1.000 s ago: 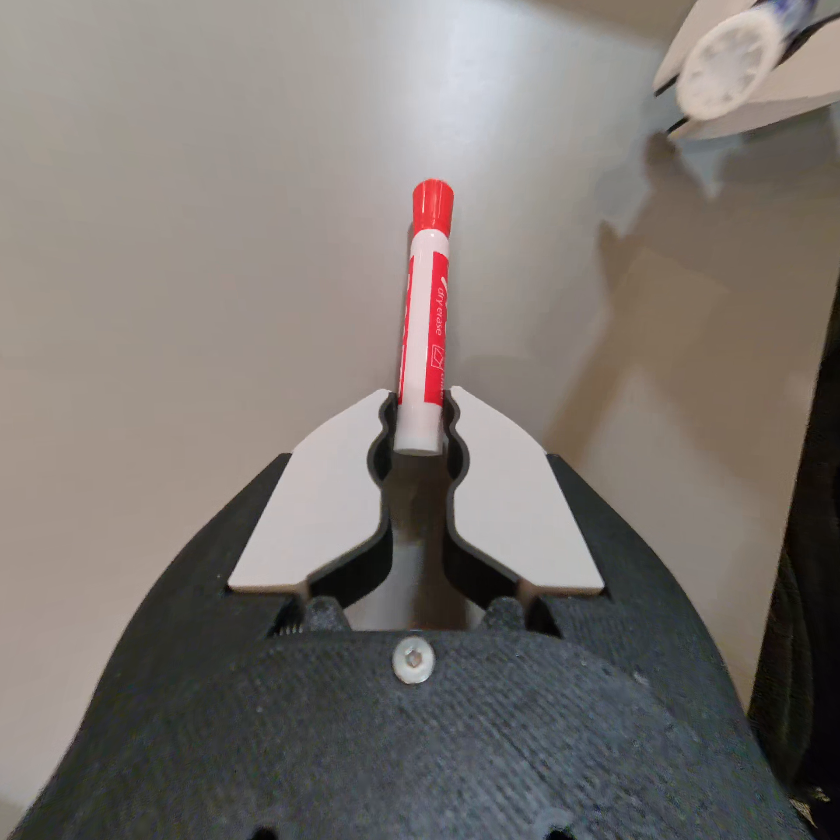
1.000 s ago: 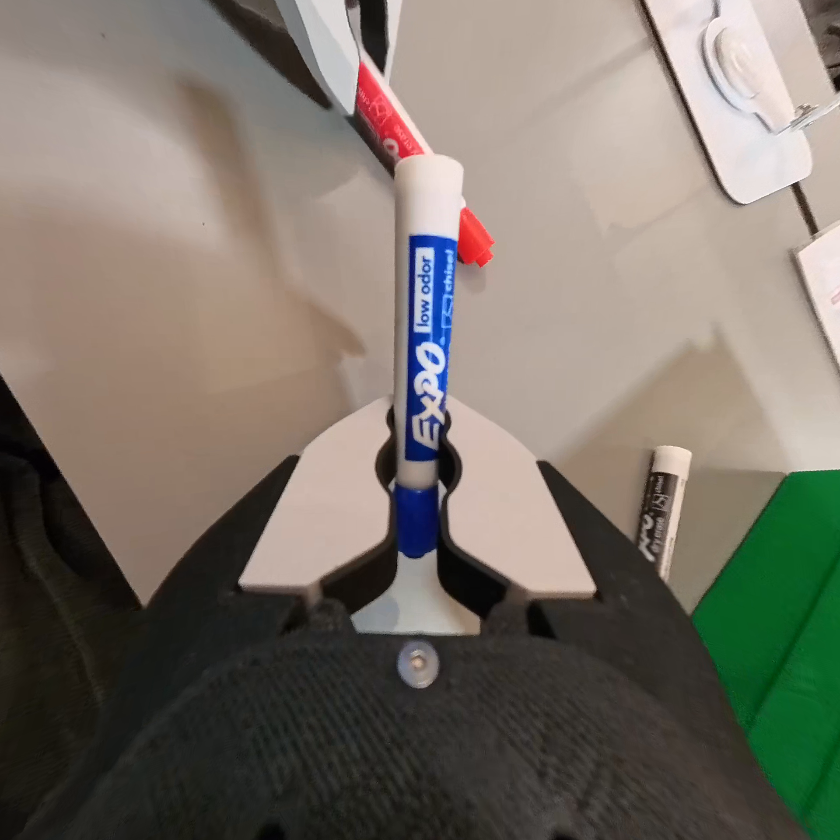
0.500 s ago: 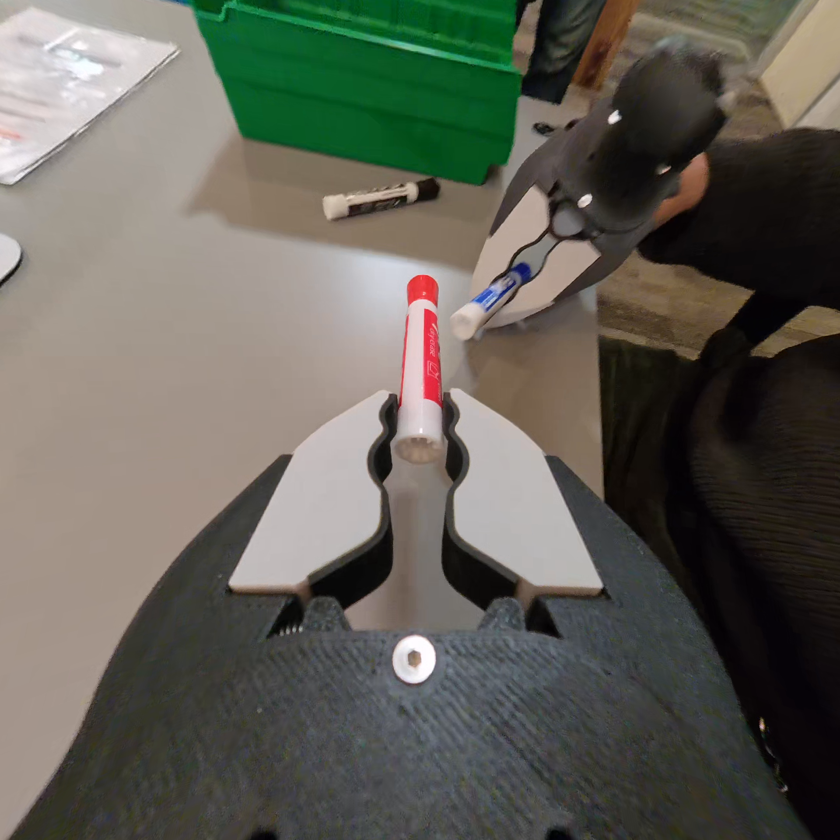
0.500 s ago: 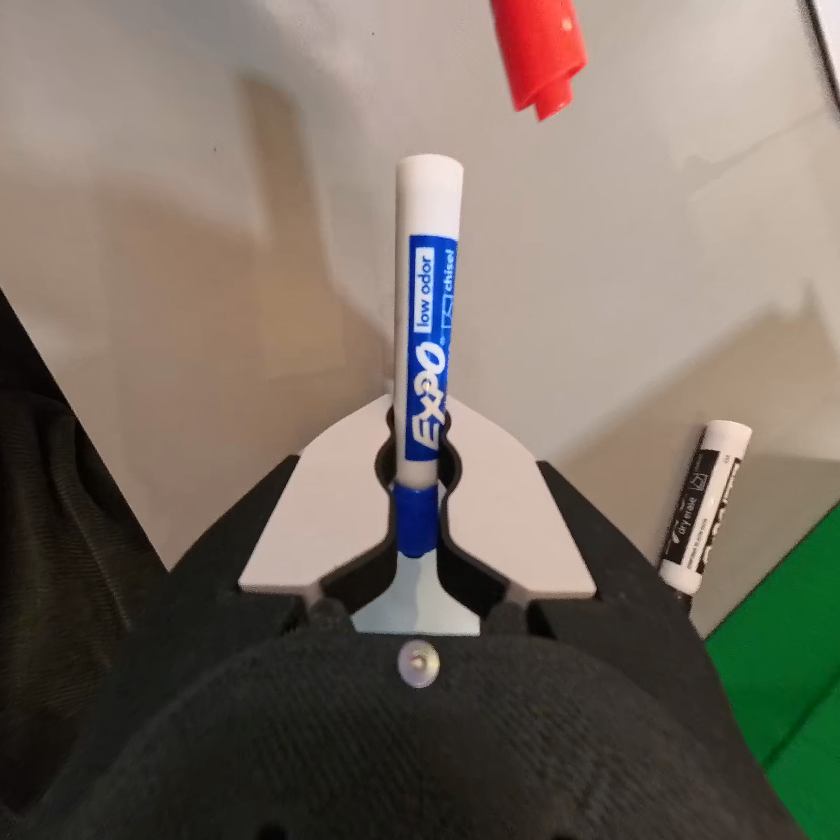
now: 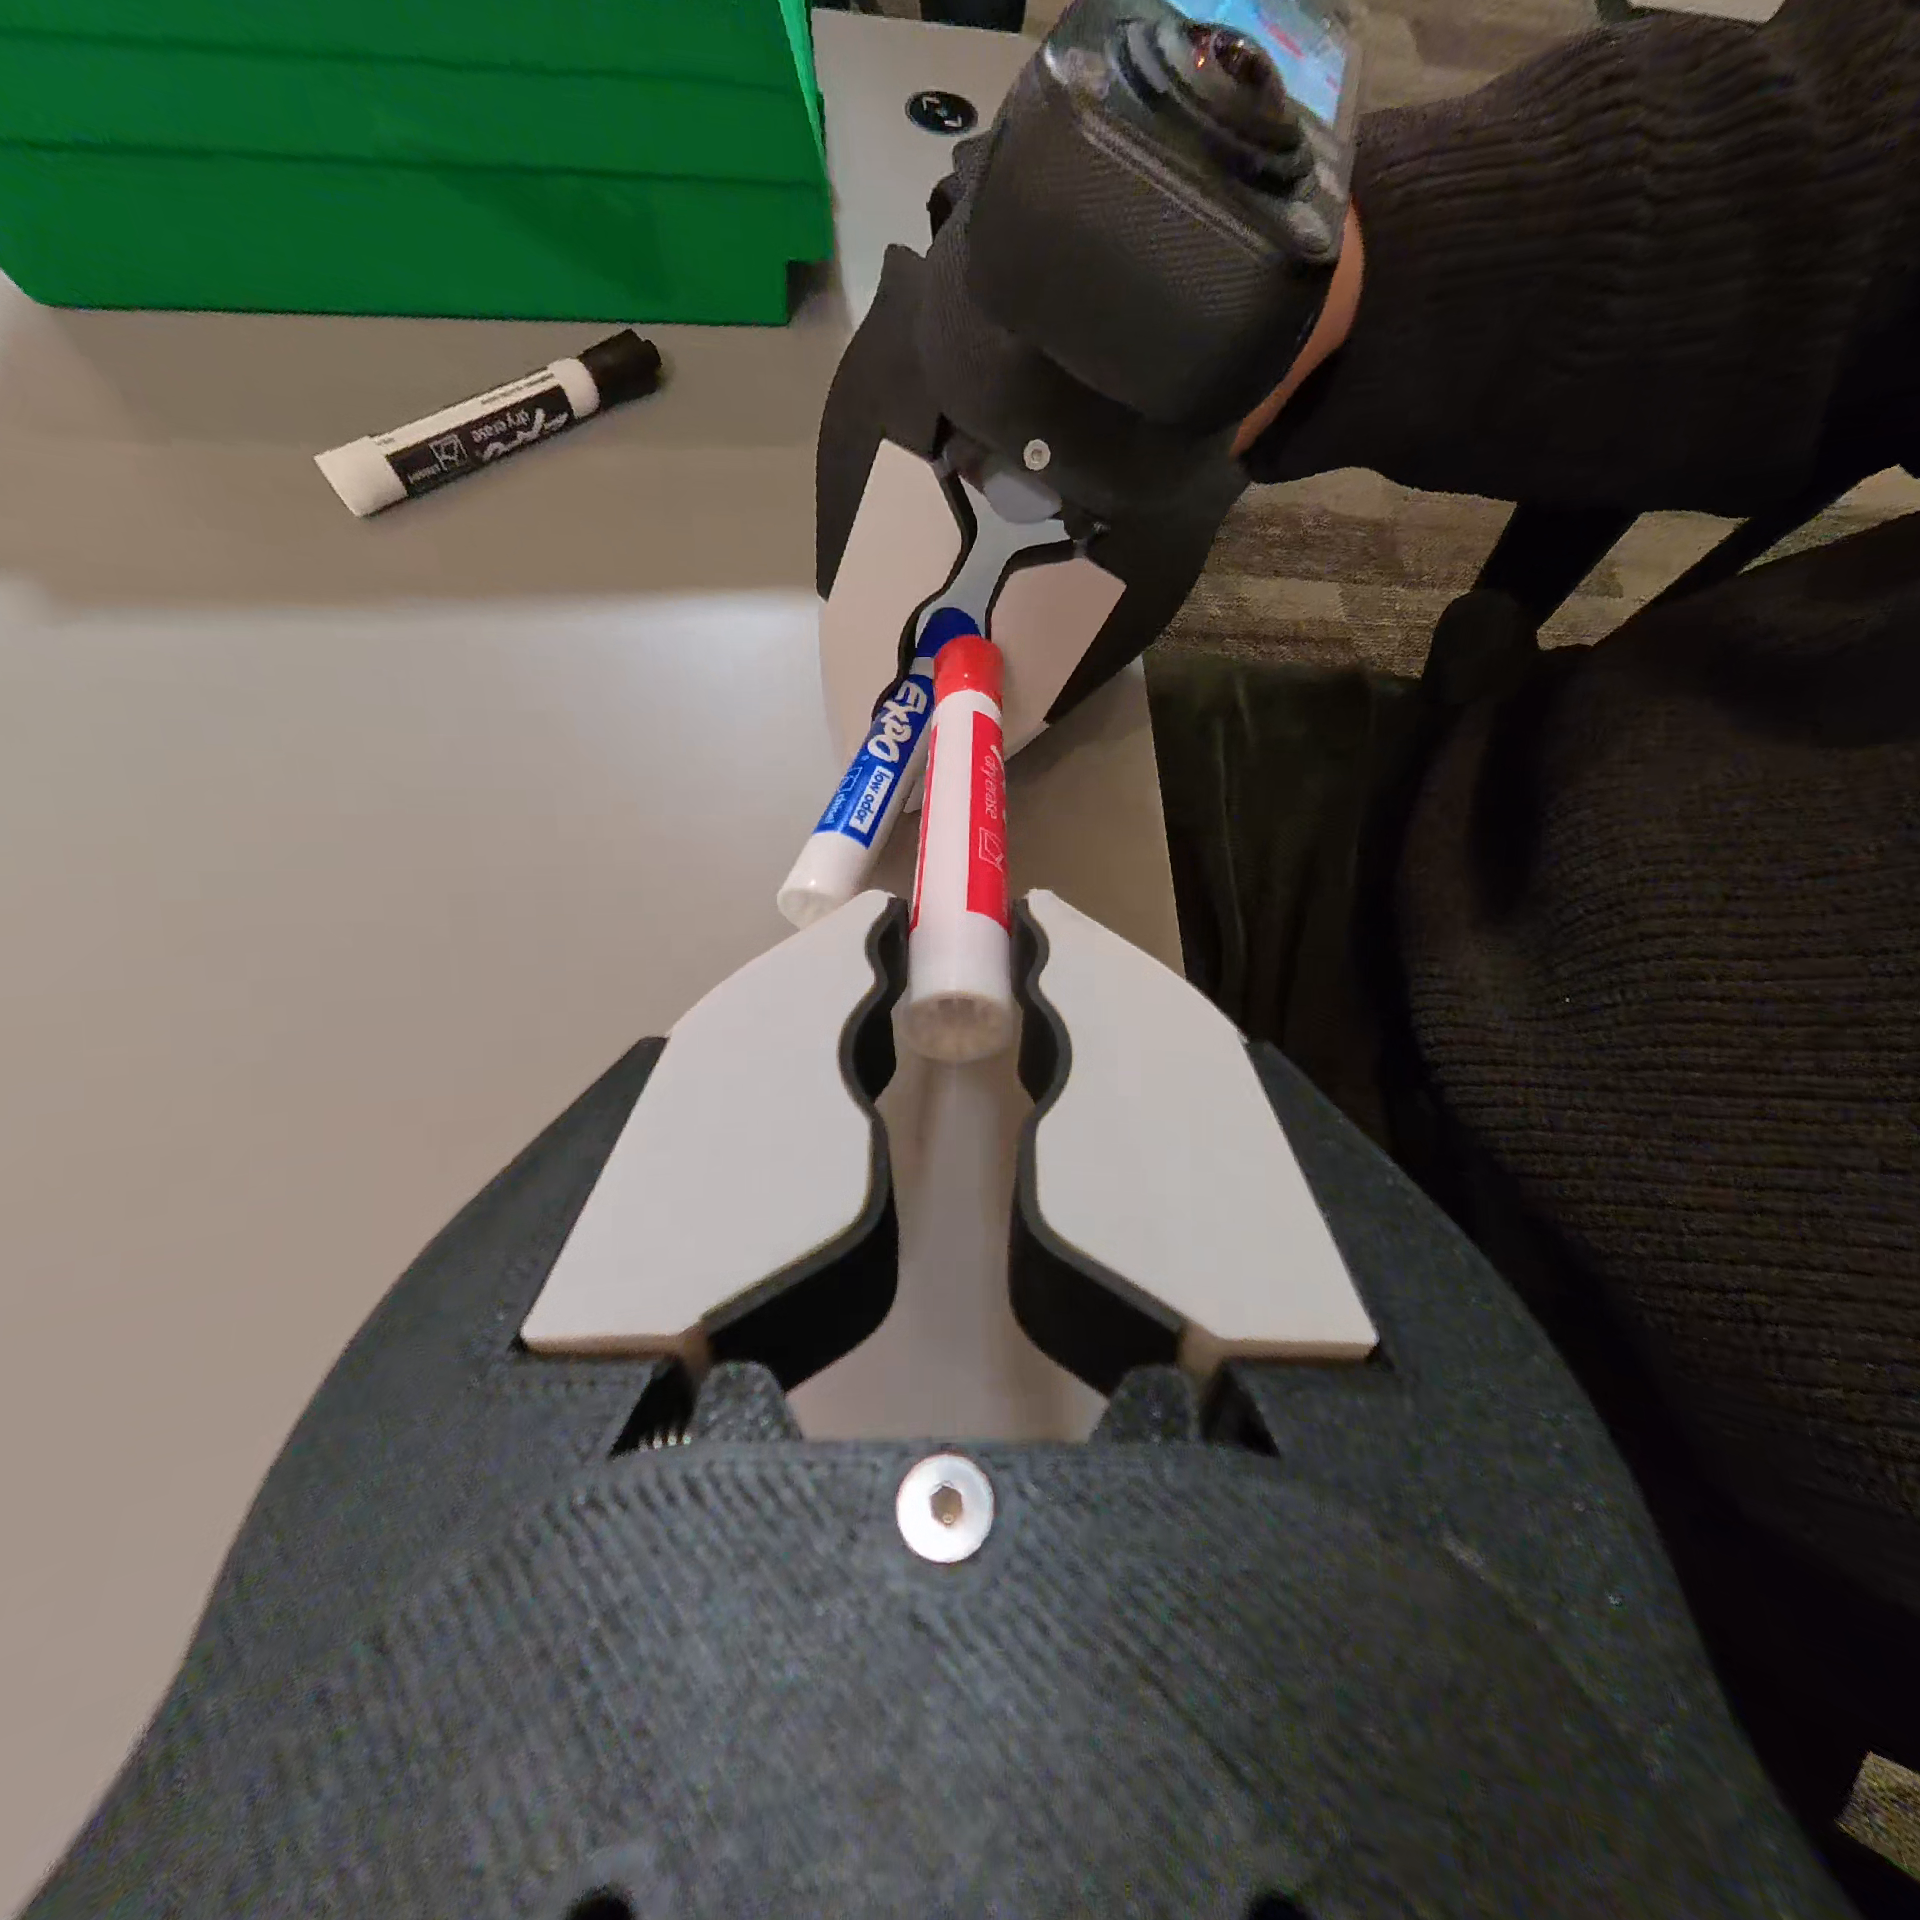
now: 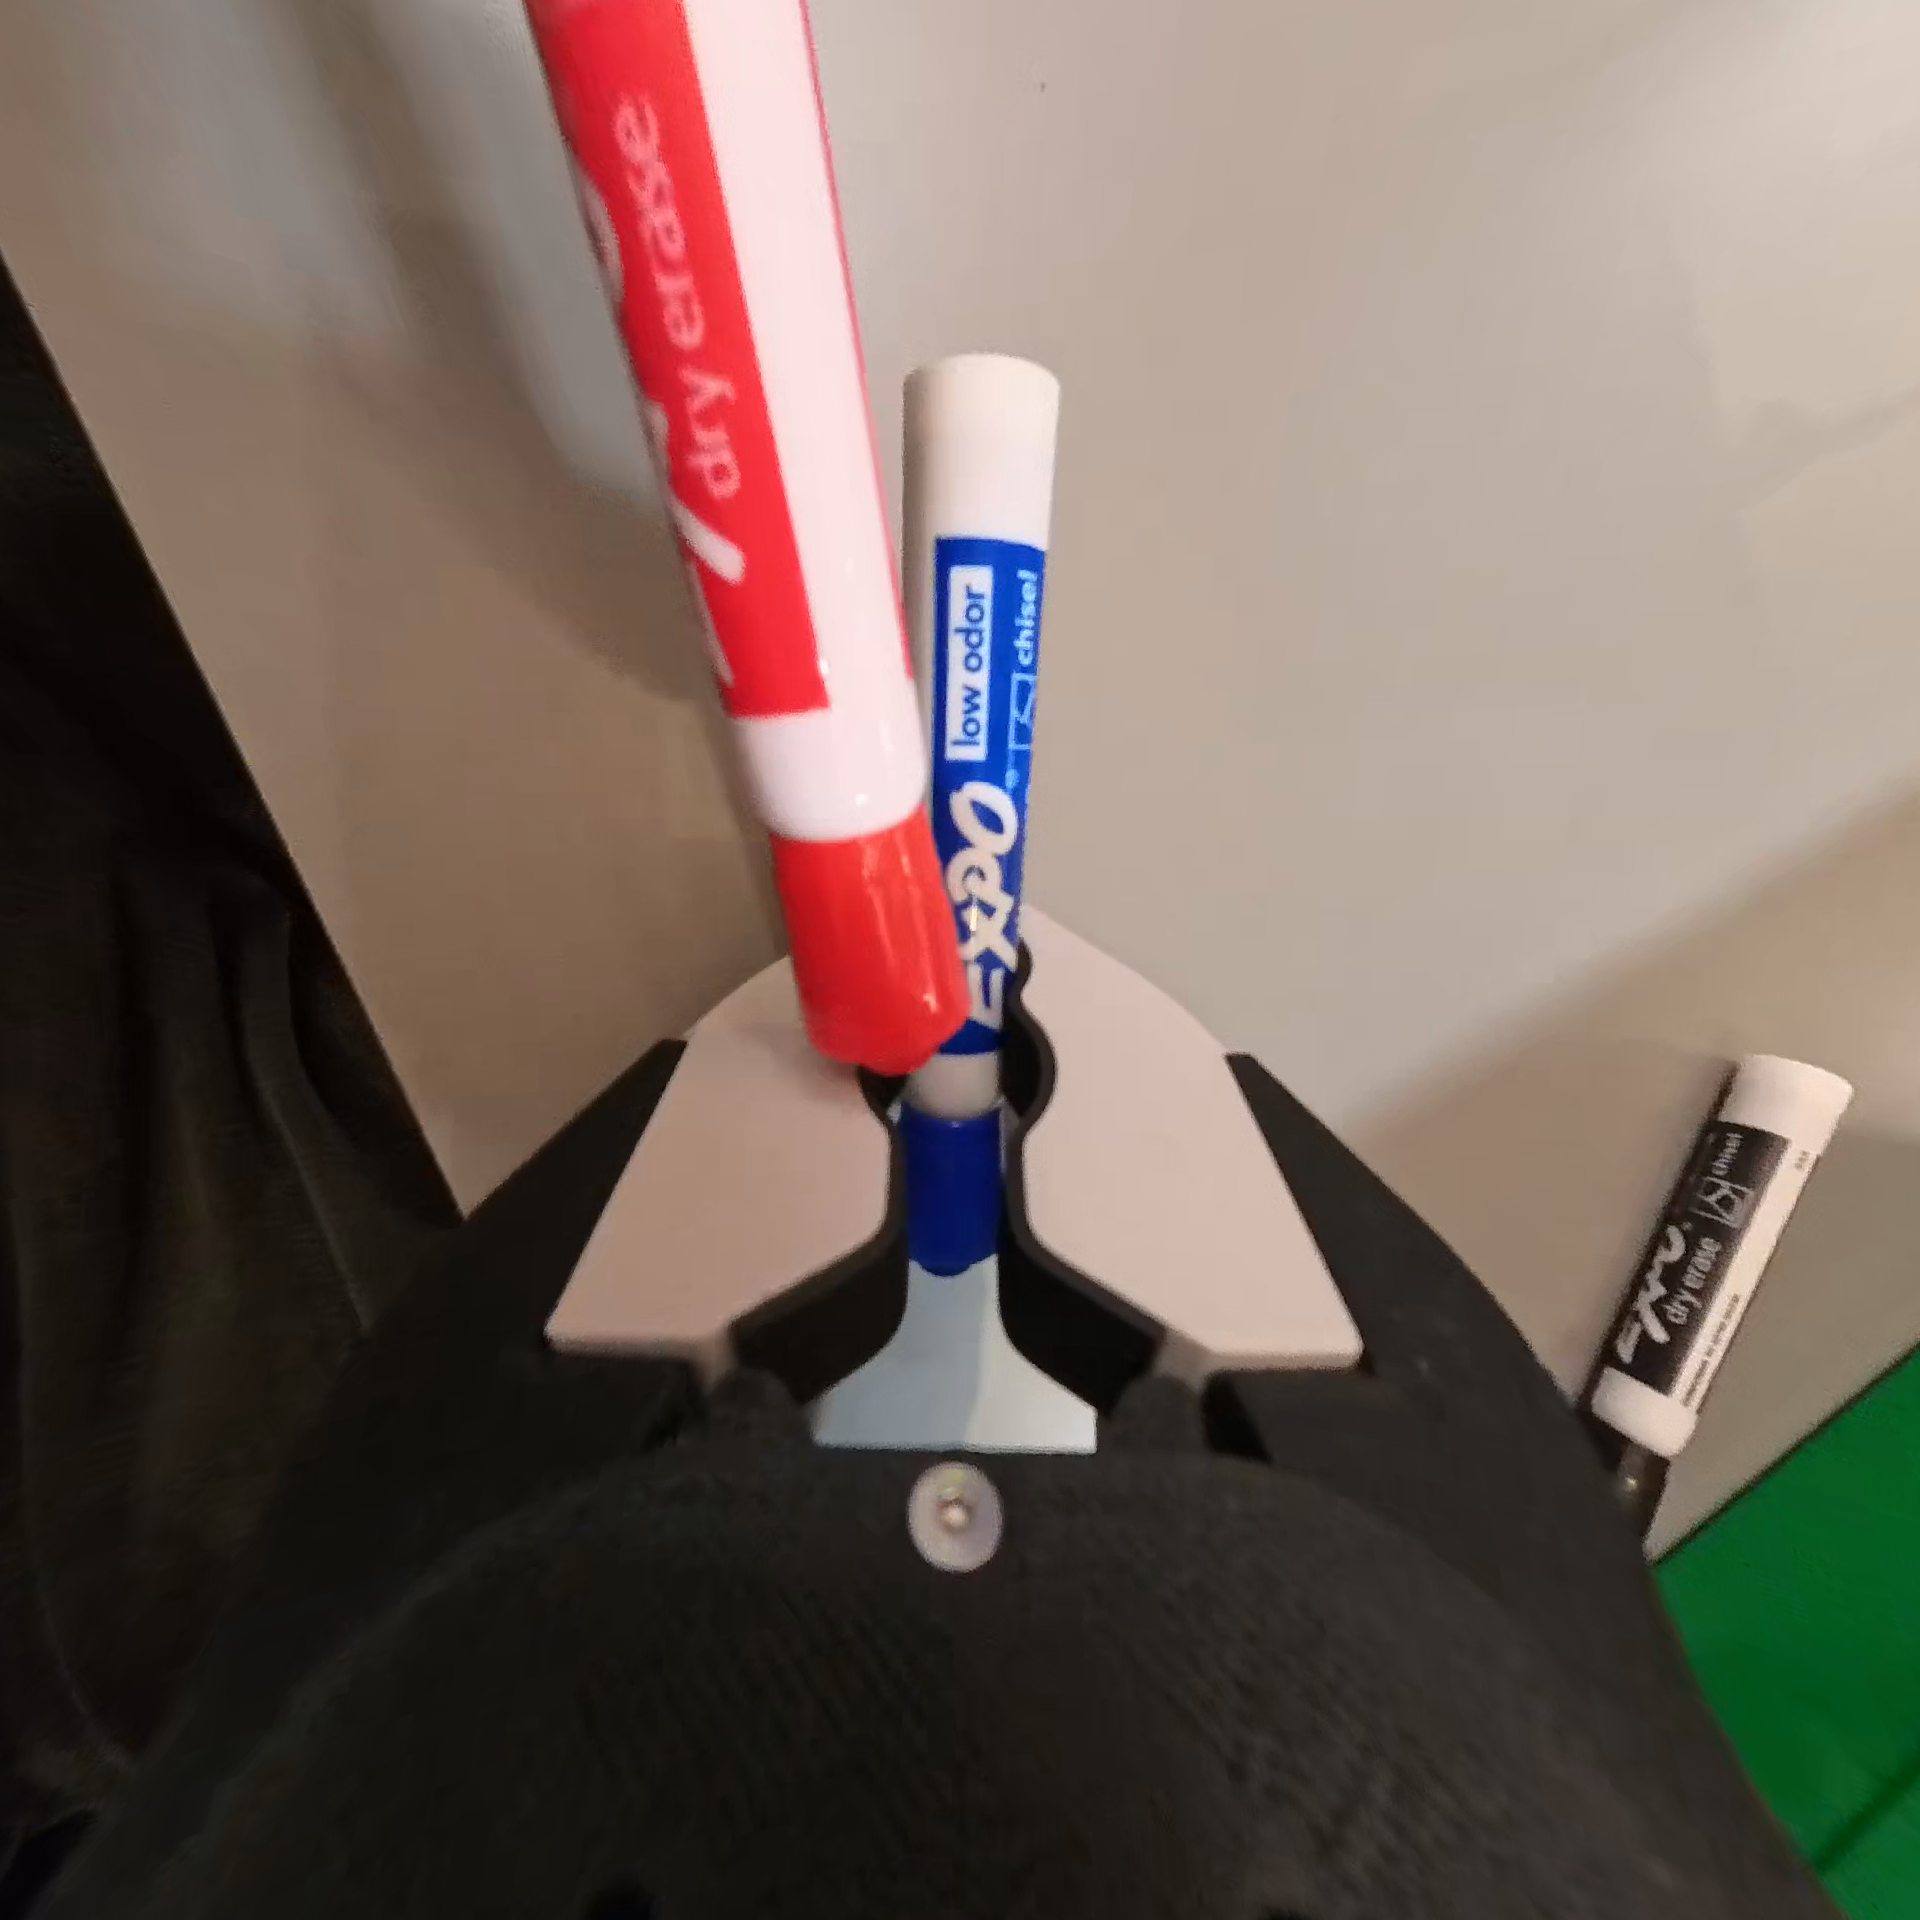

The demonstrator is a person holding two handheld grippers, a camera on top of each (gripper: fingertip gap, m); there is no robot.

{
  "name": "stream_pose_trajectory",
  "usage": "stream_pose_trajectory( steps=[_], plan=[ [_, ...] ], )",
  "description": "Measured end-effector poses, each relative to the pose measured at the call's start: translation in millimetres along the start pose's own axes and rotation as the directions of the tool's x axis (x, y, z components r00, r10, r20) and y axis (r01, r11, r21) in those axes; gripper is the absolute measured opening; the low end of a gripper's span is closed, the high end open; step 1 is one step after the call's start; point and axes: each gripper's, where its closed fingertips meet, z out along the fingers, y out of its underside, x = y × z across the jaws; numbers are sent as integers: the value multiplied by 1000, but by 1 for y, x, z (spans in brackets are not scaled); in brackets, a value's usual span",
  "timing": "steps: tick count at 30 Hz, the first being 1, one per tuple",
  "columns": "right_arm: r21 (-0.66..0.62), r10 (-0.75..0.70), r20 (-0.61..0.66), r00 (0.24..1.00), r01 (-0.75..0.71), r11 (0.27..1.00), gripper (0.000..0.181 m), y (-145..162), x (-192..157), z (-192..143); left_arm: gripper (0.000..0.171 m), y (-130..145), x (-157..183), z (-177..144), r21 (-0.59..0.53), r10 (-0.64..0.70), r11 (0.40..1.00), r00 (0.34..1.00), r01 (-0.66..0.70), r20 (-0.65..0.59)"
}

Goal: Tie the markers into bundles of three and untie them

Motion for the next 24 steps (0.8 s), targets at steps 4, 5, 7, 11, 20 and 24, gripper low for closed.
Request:
stream_pose_trajectory(
  steps=[4, 5, 7, 11, 20, 24],
  plan=[
    [-4, -10, 14, 1000, 10, 1000, 14, -1, -5, 1, 20, -1, -3, 0, 22, -14, 1000, 1000, 14, 5],
    [-3, -14, 18, 1000, 14, 1000, 14, -2, -6, 0, 20, -2, -2, 0, 26, -16, 1000, 1000, 16, 0],
    [-4, -26, 17, 1000, 26, 1000, 14, -4, -8, 1, 20, -2, 1, -1, 30, -21, 999, 999, 22, -24],
    [-6, -34, 32, 999, 34, 999, 15, -6, -13, 1, 20, -1, 2, 0, 23, -21, 1000, 999, 22, -25],
    [-4, -52, 57, 997, 52, 999, 15, -11, -21, 0, 20, 3, 7, 10, -14, -6, 1000, 999, 5, -33],
    [-2, -58, 65, 996, 58, 998, 15, -13, -24, 0, 20, 4, 8, 17, -20, -4, 1000, 1000, 3, -30]
  ],
)
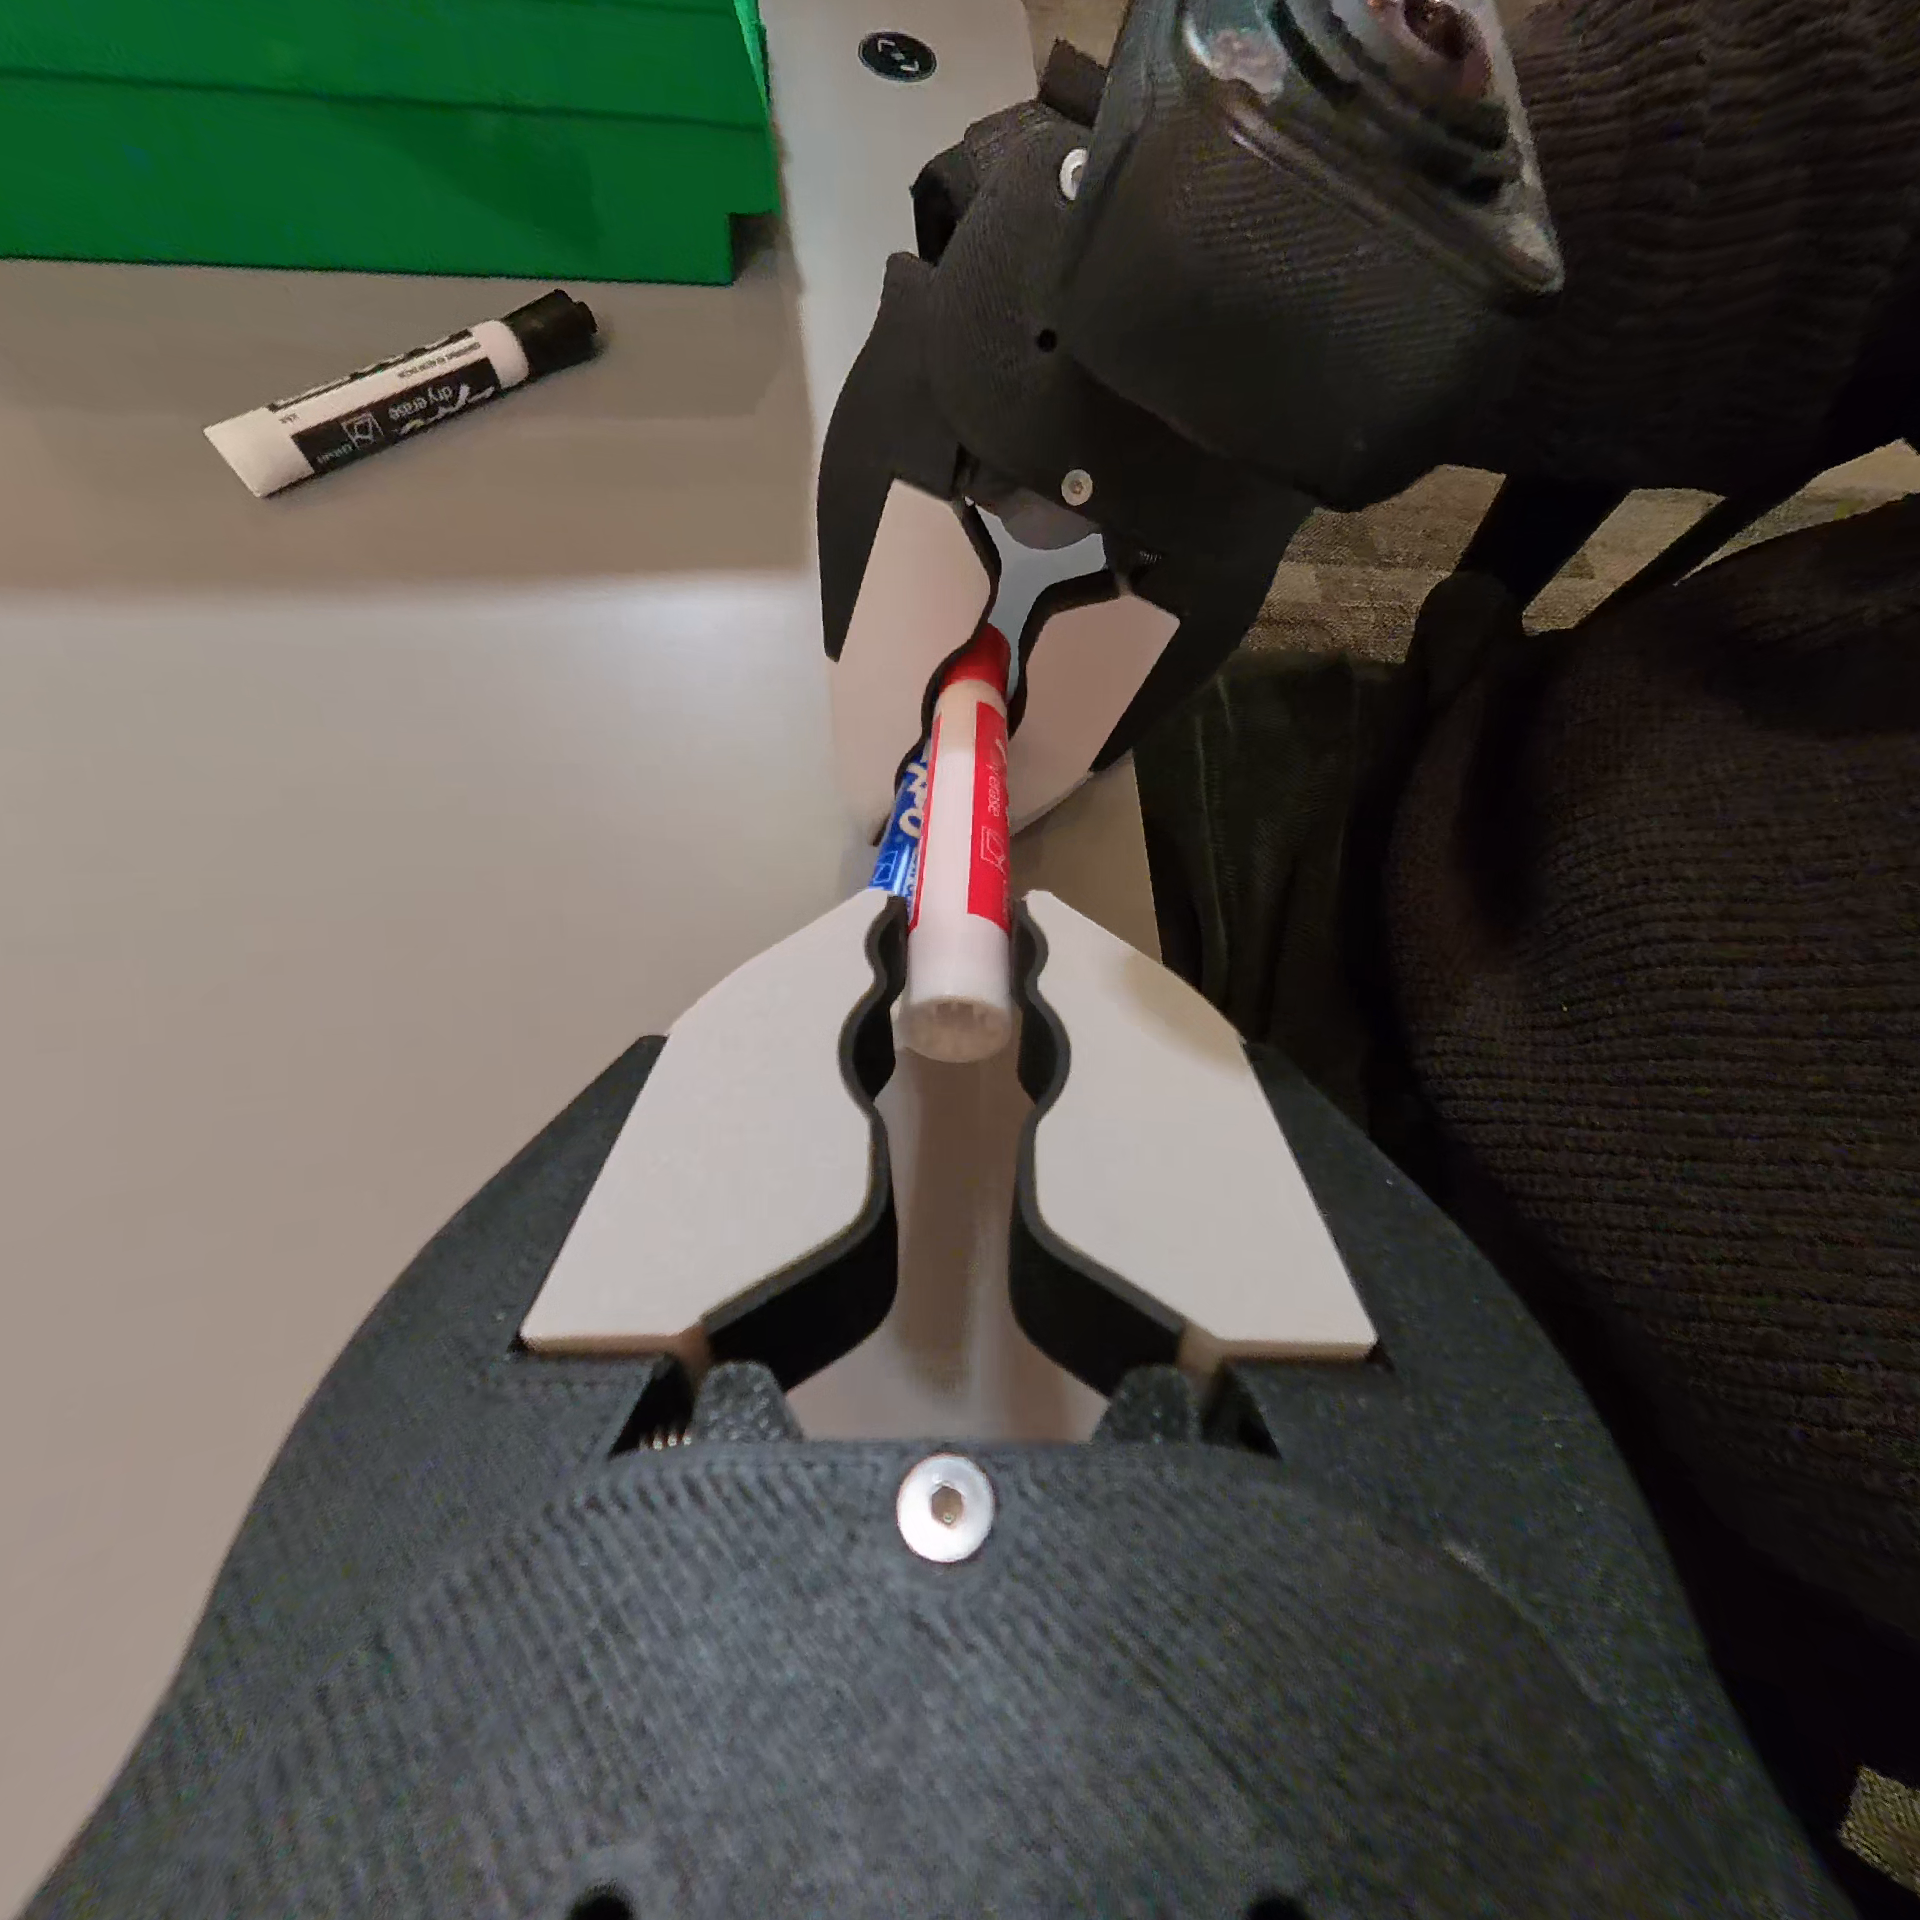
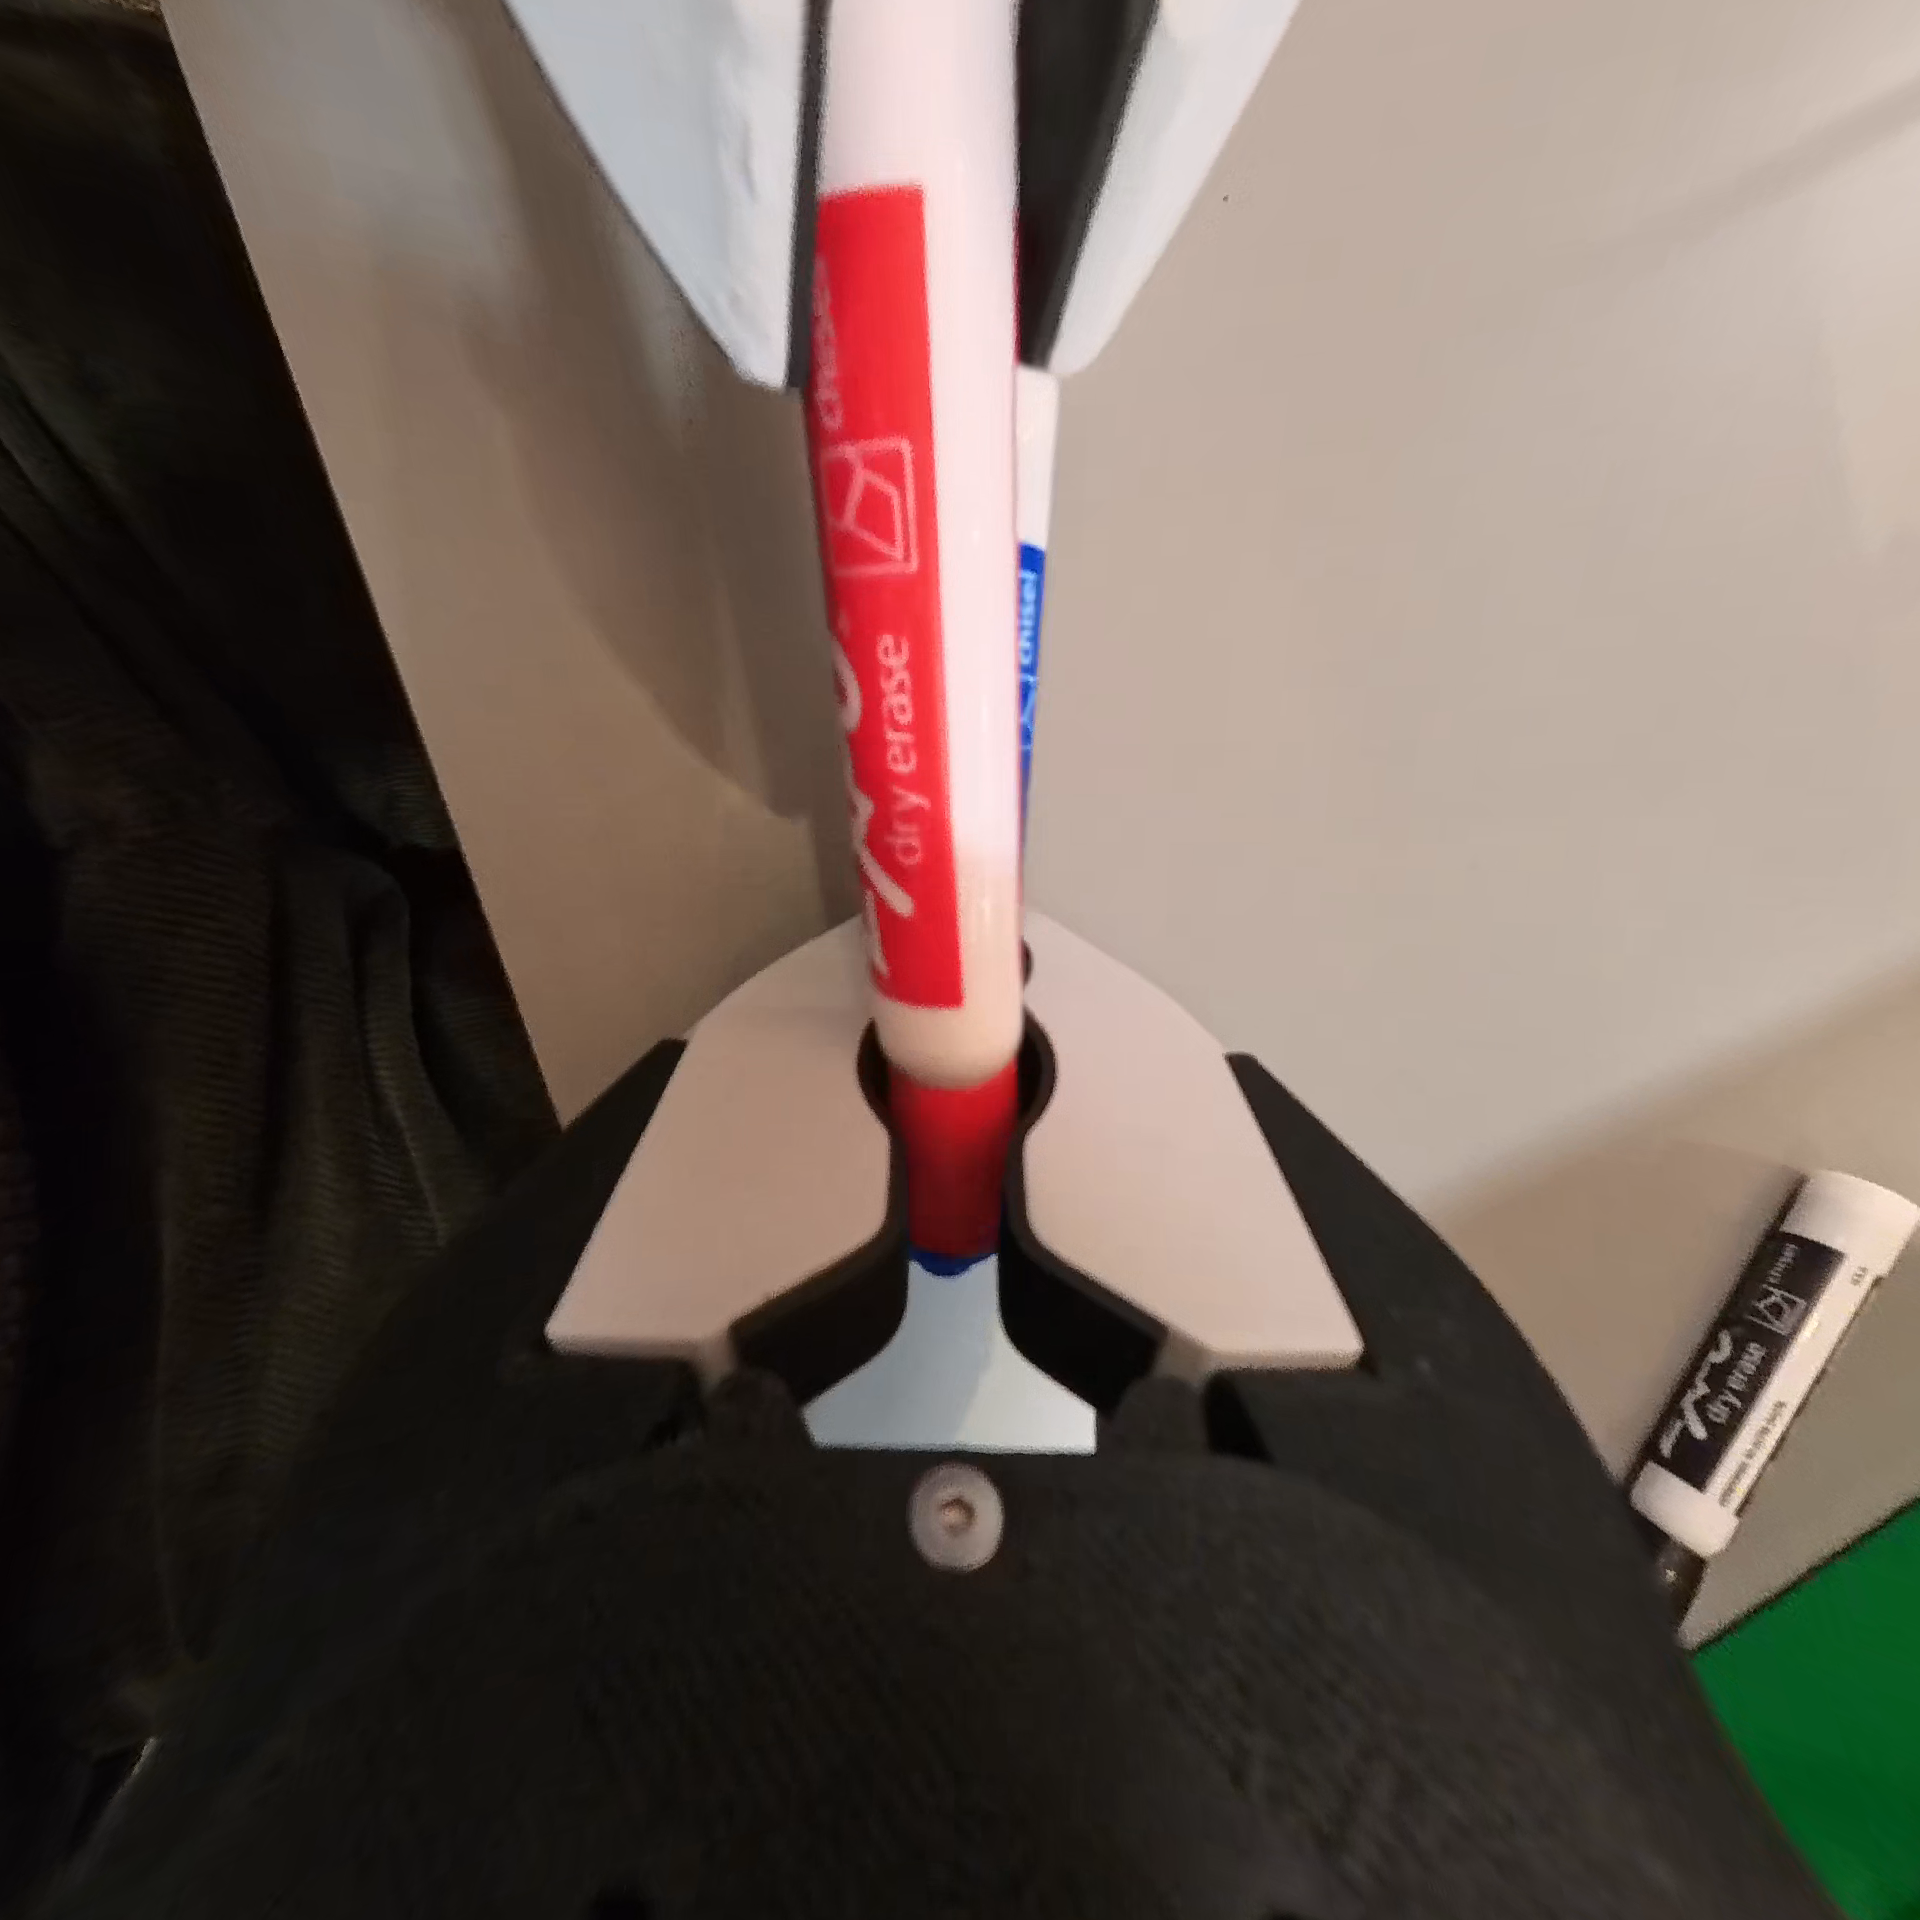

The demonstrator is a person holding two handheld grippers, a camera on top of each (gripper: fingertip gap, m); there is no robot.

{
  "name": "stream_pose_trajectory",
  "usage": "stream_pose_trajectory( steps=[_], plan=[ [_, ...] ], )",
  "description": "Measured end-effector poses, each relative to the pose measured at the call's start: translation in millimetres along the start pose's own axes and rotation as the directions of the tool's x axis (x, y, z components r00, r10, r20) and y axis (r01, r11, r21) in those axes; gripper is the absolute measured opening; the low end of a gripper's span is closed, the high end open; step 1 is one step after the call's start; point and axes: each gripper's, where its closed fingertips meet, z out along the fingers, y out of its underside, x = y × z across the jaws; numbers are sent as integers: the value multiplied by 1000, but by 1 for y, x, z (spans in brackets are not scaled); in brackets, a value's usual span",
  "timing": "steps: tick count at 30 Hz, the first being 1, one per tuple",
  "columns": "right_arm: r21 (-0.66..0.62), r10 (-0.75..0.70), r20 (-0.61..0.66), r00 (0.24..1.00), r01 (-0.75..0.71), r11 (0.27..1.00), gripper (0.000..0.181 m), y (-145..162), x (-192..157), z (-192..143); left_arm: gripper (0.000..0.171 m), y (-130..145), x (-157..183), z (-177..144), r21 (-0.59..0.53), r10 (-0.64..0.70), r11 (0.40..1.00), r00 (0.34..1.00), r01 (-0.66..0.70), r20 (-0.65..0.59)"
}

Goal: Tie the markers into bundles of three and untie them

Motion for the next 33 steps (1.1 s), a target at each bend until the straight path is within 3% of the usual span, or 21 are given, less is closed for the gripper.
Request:
stream_pose_trajectory(
  steps=[16, 20, 25, 33],
  plan=[
    [-4, 25, 43, 999, -25, 1000, 15, 1, -6, 2, 25, 8, -12, 14, 3, -15, 1000, 997, 15, 78],
    [-8, 42, 58, 997, -42, 999, 15, 3, -5, 1, 50, 11, -18, 6, 26, -54, 998, 995, 52, 83],
    [-42, 70, 93, 993, -66, 997, 15, 3, -2, -7, 53, 16, -25, -6, 68, -106, 993, 991, 101, 83],
    [-105, 122, 197, 973, -103, 989, 15, 6, 11, -24, 53, 12, -26, 6, 124, -89, 989, 991, 77, 95]
  ],
)
